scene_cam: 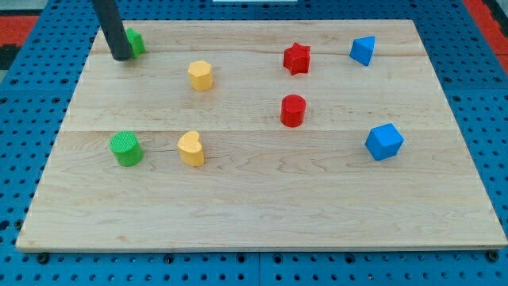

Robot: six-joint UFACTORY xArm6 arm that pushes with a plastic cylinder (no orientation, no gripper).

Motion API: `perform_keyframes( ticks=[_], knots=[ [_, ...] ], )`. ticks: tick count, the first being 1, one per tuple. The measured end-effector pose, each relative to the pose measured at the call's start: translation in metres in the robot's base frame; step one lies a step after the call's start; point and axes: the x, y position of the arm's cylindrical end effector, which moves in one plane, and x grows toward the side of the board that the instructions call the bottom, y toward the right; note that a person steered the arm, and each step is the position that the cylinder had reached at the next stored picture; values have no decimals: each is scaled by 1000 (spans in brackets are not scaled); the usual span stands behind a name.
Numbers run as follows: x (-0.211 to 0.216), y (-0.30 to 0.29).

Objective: Move blue cube to red star

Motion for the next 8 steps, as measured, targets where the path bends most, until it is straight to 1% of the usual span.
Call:
perform_keyframes(
  ticks=[1,2,3,4,5,6,7,8],
  knots=[
    [-13,-4],
    [1,-4],
    [1,-4],
    [38,-29],
    [57,-43],
    [84,-36],
    [117,8],
    [125,51]
  ],
)
